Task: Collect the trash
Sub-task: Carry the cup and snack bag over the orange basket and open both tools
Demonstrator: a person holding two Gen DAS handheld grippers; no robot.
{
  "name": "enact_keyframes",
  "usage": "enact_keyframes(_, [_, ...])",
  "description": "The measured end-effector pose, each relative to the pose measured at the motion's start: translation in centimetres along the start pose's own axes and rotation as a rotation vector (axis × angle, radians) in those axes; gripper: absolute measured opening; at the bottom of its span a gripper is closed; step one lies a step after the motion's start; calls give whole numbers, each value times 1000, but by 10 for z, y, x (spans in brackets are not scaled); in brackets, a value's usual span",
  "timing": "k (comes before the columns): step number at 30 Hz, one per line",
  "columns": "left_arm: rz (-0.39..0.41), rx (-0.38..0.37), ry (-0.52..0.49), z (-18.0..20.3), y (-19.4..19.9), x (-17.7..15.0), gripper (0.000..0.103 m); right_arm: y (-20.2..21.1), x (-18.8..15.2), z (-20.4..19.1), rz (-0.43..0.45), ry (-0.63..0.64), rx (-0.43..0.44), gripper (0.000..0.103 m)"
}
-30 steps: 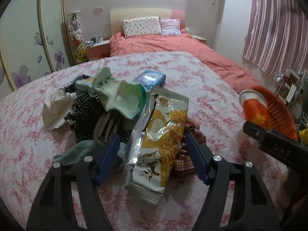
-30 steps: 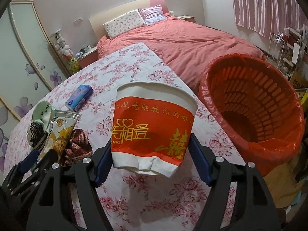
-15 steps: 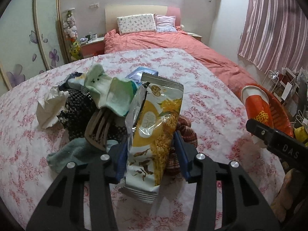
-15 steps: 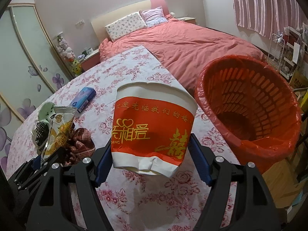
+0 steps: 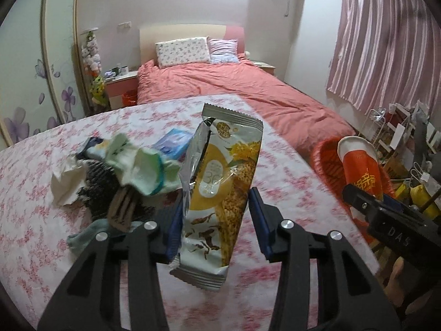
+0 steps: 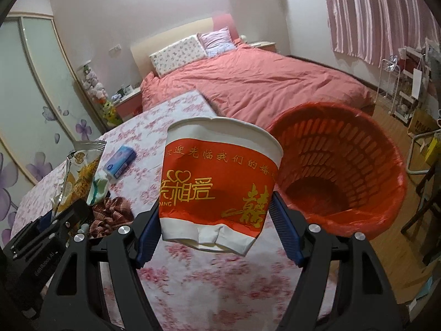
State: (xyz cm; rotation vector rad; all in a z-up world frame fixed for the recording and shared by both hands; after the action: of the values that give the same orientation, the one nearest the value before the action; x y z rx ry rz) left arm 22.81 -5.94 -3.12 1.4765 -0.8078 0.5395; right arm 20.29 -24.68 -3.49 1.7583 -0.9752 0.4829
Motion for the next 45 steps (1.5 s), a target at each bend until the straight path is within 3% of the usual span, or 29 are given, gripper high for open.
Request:
enact_keyframes(15, [15, -208, -66, 113, -3, 28, 44, 24, 24, 83, 104, -63, -126, 73])
enact_keyframes(30, [-58, -340, -155, 225, -53, 35, 45, 17, 40, 146, 151, -193, -119, 73])
enact_keyframes(34, [-101, -333, -164, 234, -68, 33, 51, 9, 40, 156, 145, -230, -97, 76])
enact_keyframes(38, [-118, -302, -157, 228, -77, 31, 64, 9, 37, 158, 135, -234, -104, 84])
enact_keyframes(45, [-107, -218, -144, 196, -68, 27, 70, 24, 41, 153, 141, -229, -114, 84])
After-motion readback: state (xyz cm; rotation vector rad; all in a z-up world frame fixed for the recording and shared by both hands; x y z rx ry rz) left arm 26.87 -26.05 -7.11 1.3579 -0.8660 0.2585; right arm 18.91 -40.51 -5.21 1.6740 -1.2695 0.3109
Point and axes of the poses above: each gripper's, at about its wrist camera, not at the fingertips, and y roughly against the way its jaws point, z to its right, x to its top, the point moved 4 cm from there along -y, roughly the way its jaws point, and after that the axes turned 13 degrees about x, right-handed, at the moved point
